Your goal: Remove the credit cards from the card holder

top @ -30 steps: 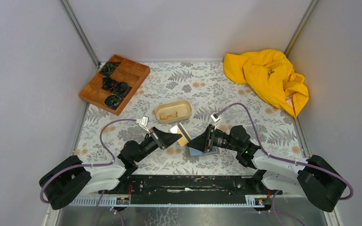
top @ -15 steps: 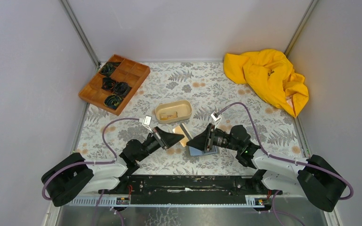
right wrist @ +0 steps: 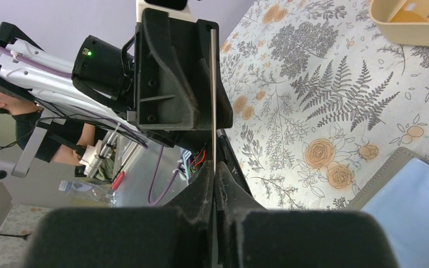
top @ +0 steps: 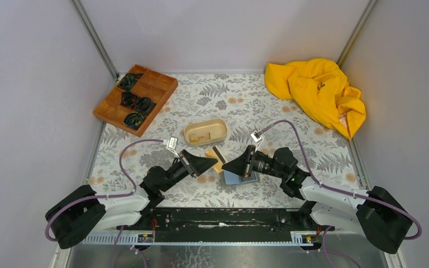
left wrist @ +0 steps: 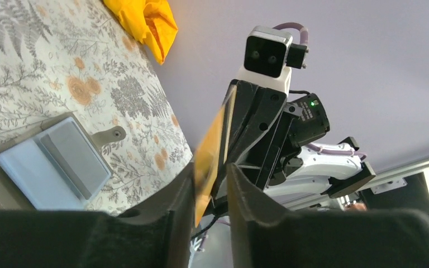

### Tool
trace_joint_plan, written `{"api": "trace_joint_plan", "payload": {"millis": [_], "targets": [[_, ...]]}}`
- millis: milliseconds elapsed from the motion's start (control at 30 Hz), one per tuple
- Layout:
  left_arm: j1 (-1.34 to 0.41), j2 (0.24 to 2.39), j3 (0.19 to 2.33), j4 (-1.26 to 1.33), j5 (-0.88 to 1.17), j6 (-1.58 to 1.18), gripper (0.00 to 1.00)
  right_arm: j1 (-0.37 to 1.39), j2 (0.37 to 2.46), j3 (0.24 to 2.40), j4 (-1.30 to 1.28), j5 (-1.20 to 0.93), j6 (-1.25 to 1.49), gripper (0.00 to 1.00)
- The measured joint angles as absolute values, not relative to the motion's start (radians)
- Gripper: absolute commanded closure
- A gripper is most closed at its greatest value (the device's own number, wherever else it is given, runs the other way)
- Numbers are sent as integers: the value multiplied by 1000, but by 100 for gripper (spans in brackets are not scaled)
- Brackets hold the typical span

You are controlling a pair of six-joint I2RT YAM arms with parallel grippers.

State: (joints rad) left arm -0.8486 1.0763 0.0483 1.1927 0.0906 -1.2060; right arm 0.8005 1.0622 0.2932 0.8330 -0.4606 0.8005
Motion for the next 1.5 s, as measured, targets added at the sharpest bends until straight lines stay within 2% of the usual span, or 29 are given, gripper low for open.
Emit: {"api": "trace_joint_plan", "payload": {"millis": [100, 167, 267, 433, 800, 900, 967, 1133, 1267, 1333, 1400, 1500], "targets": [[-850, 1026, 47, 1168, 97, -1192, 48, 801, 1021, 293, 795, -456, 781, 100], [-850, 974, 48, 1134, 113, -1171, 42, 802, 990, 294, 765, -457, 767, 100], [-850, 904, 64, 1048, 159, -1129, 39, 802, 951, 312, 675, -468, 740, 100], [-848, 817, 122, 889, 244, -1060, 39, 801, 904, 366, 542, -511, 707, 100], [-838, 761, 134, 759, 319, -994, 54, 802, 865, 413, 358, -607, 685, 100], [-834, 762, 136, 741, 323, -987, 64, 802, 882, 415, 339, -627, 678, 100], [-831, 764, 136, 734, 325, -982, 76, 802, 894, 415, 329, -639, 677, 100], [-815, 763, 154, 679, 329, -967, 99, 802, 906, 415, 325, -656, 674, 100], [-805, 752, 166, 660, 344, -965, 100, 802, 907, 415, 332, -652, 671, 100], [-802, 748, 166, 657, 343, -968, 100, 802, 907, 415, 335, -647, 670, 80], [-802, 737, 160, 662, 332, -981, 100, 802, 905, 415, 350, -640, 670, 69], [-794, 705, 118, 700, 283, -1019, 100, 802, 892, 397, 397, -625, 680, 59]]}}
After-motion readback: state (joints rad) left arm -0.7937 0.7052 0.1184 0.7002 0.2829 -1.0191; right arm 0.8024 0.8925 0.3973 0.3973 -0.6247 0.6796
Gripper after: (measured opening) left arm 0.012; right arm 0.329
